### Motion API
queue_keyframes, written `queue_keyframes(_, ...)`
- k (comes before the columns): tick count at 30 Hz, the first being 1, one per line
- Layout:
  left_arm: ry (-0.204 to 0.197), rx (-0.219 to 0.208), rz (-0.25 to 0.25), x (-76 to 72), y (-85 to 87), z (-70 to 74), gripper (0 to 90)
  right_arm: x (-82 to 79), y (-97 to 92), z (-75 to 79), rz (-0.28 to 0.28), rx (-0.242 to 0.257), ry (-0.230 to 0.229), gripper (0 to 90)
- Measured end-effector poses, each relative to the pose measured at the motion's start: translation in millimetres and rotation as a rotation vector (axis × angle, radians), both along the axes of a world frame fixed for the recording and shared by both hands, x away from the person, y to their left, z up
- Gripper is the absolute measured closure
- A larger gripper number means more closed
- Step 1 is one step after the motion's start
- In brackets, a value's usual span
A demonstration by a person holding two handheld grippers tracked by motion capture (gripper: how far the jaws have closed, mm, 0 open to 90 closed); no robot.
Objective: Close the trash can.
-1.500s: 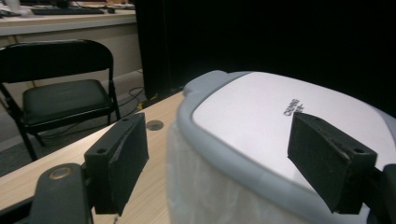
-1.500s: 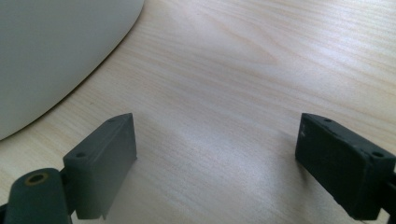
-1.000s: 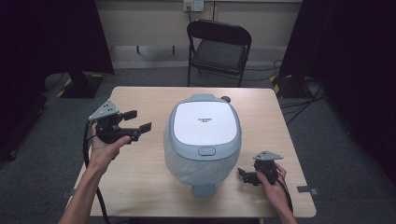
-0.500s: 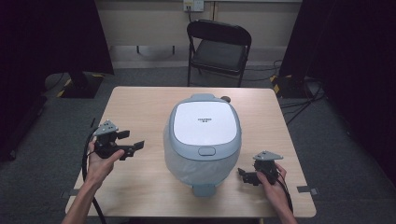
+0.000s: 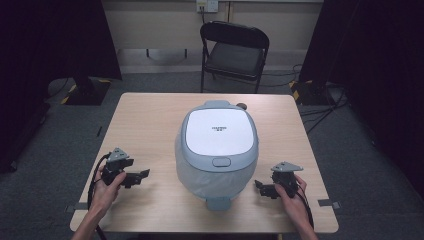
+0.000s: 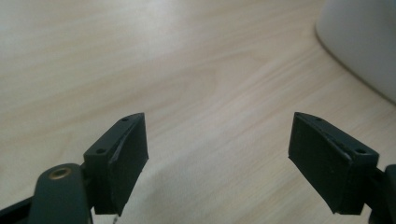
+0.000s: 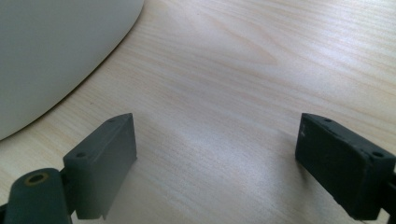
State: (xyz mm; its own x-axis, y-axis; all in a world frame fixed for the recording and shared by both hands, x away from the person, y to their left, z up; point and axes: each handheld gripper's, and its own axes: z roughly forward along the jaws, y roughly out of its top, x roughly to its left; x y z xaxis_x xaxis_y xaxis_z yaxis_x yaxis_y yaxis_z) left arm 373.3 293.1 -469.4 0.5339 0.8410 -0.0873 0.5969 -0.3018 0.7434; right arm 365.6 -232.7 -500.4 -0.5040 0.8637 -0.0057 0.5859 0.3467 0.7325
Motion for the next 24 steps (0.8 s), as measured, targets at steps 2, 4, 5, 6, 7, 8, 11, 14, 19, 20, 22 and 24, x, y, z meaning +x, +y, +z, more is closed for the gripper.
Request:
queue_keyframes(2, 0.006, 0.007, 0.003, -1.7, 0.4, -6.2, 19.4, 0.0, 0.0, 0.0, 0.0, 0.0, 0.0, 11.1)
queue_keyframes(4, 0.014, 0.051, 0.001, -2.3, -0.9, -12.5, 19.4, 0.0, 0.0, 0.0, 0.0, 0.0, 0.0, 11.1)
queue_keyframes(5, 0.008, 0.057, 0.006, -2.9, -2.1, -15.8, 19.3, 0.0, 0.0, 0.0, 0.0, 0.0, 0.0, 11.1)
queue_keyframes(6, 0.001, 0.075, -0.001, -2.4, -2.9, -17.6, 19.3, 0.0, 0.0, 0.0, 0.0, 0.0, 0.0, 11.1)
queue_keyframes(7, -0.008, 0.1, 0.001, -1.9, -4.1, -18.4, 19.1, 0.0, 0.0, 0.0, 0.0, 0.0, 0.0, 11.2)
queue_keyframes(8, -0.014, 0.122, 0.003, -0.7, -5.2, -19.9, 18.8, 0.0, 0.0, 0.0, 0.0, 0.0, 0.0, 11.1)
queue_keyframes(11, 0.007, 0.136, 0.001, 2.6, -7.1, -25.7, 18.3, 0.0, 0.0, 0.0, 0.0, 0.0, 0.0, 11.1)
queue_keyframes(14, 0.0, 0.099, 0.014, 1.3, -5.3, -28.7, 15.7, 0.0, 0.0, 0.0, 0.0, 0.0, 0.0, 11.2)
queue_keyframes(19, -0.036, 0.08, 0.022, -0.8, -4.3, -32.9, 13.9, -0.1, 0.1, 0.0, 0.0, -0.001, -0.001, 11.1)
queue_keyframes(20, -0.036, 0.079, 0.022, -0.9, -4.3, -32.9, 13.9, 0.0, 0.2, 0.0, -0.001, -0.003, -0.002, 11.1)
queue_keyframes(22, -0.036, 0.079, 0.022, -0.9, -4.3, -32.9, 13.8, -0.1, 0.2, 0.0, -0.002, -0.003, -0.002, 11.2)
queue_keyframes(24, -0.036, 0.08, 0.022, -0.8, -4.2, -32.9, 13.8, -0.1, 0.1, -0.1, -0.001, -0.004, -0.003, 11.1)
